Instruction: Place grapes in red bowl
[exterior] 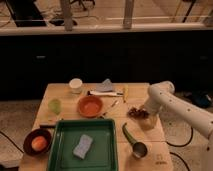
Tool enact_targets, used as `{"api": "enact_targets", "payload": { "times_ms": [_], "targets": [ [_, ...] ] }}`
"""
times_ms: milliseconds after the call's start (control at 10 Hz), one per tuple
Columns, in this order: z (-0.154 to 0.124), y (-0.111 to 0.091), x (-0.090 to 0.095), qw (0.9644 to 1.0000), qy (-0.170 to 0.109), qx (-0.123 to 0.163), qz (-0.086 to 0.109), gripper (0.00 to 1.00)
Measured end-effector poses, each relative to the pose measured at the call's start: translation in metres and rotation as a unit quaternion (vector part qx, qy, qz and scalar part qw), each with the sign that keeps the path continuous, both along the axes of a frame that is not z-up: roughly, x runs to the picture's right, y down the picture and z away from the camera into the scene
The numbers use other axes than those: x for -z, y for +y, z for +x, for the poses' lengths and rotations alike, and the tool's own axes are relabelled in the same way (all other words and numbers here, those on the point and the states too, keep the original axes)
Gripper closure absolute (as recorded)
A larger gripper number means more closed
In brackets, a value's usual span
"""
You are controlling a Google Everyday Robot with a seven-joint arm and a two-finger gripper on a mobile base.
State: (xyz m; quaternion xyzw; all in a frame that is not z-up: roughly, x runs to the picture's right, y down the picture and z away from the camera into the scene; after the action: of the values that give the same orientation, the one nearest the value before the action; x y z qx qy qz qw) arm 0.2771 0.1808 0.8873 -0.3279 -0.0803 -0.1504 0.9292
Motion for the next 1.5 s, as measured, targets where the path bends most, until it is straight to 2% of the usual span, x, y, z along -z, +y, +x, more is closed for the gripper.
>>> {"api": "enact_targets", "payload": {
  "times_ms": [100,200,400,500,600,900,1200,1300,1500],
  "targets": [
    [0.0008,0.0001,0.0001,1.0,0.001,0.0,-0.002,0.37],
    [0.0024,0.0005,0.0006,1.0,0.003,0.0,-0.005,0.36],
    [0.0028,-0.0008,-0.0011,1.0,0.003,-0.003,-0.004,0.26],
    [0.0051,0.0005,-0.0022,1.0,0.006,-0.001,-0.005,0.27],
    [0.0043,0.0005,-0.0015,1.0,0.006,-0.002,-0.005,0.33],
    [0.0049,0.0001,0.0002,0.9999,0.007,-0.007,-0.007,0.66],
    [0.0042,-0.0024,0.0011,0.9999,0.006,-0.003,-0.008,0.93],
    [0.0053,-0.0016,0.0018,0.9999,0.007,-0.003,-0.01,0.98],
    [0.0075,0.0005,0.0022,0.9999,0.009,-0.008,-0.008,0.98]
  ]
}}
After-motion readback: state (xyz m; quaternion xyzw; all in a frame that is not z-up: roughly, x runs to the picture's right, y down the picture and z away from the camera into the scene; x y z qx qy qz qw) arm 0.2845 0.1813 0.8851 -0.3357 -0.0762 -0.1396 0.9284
